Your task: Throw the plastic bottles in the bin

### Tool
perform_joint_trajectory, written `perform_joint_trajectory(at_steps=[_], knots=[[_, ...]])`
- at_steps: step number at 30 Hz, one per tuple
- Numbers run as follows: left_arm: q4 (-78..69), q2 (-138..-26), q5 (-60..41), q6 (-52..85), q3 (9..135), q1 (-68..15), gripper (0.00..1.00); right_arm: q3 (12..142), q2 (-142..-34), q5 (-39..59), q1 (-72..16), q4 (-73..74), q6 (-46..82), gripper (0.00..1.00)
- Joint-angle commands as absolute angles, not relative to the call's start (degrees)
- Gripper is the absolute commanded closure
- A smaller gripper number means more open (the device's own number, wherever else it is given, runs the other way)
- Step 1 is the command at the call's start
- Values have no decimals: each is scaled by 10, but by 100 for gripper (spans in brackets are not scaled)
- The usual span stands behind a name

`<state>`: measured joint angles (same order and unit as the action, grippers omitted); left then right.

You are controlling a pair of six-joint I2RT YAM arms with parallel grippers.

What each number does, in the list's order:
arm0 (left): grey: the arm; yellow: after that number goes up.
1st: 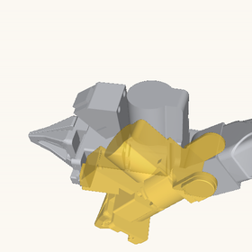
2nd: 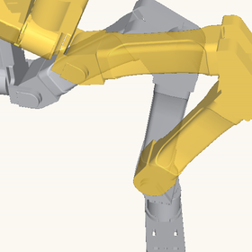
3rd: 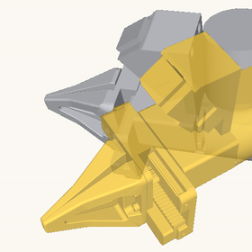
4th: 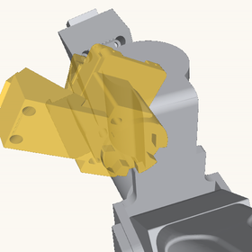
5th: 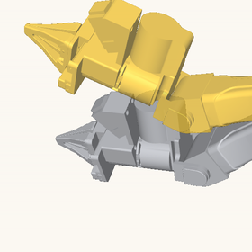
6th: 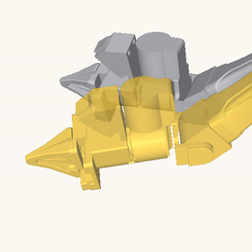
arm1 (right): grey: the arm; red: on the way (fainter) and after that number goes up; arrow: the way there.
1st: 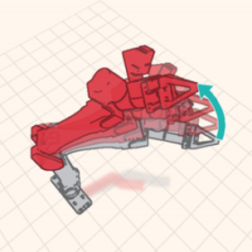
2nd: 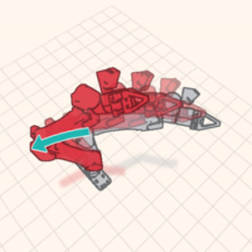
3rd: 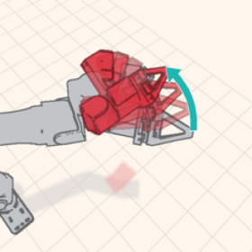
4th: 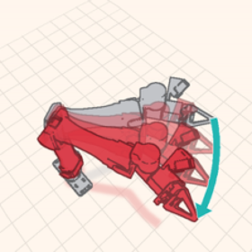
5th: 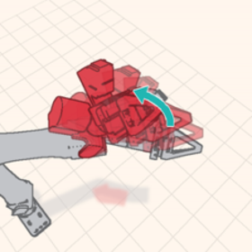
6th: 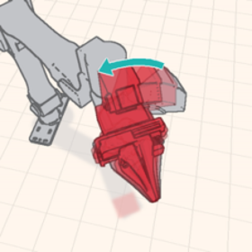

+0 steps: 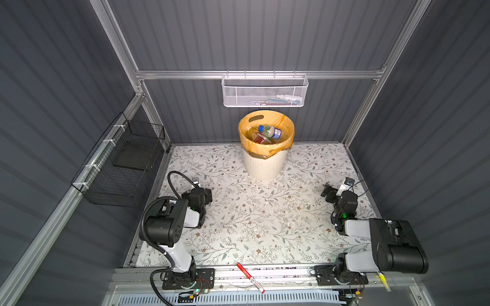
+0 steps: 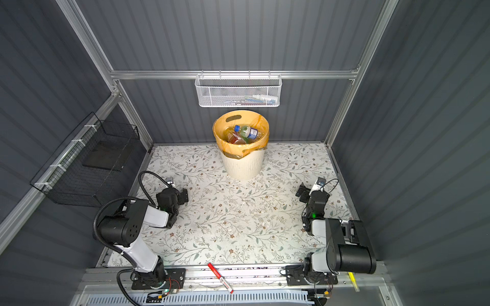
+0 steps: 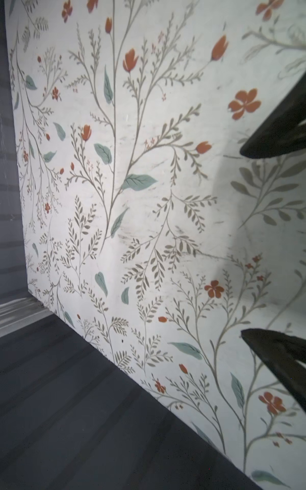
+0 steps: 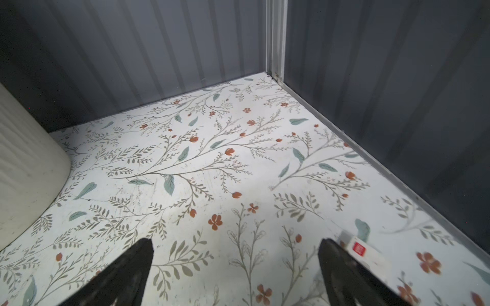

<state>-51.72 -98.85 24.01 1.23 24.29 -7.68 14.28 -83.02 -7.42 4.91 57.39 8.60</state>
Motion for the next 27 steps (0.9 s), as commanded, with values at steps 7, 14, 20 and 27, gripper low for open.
perform_joint_trajectory(at_steps=[7, 14, 20, 27], knots=[[-542, -984, 198, -2, 261, -64, 0, 175, -836, -6, 50, 581, 56, 1], [-537, -983, 198, -1, 264, -64, 0, 174, -836, -7, 50, 585, 56, 1], [-532, -983, 197, 0, 264, -65, 0, 173, -836, -7, 50, 584, 56, 1], [-540, -983, 200, -1, 261, -64, 0, 166, -836, -28, 50, 598, 63, 1]])
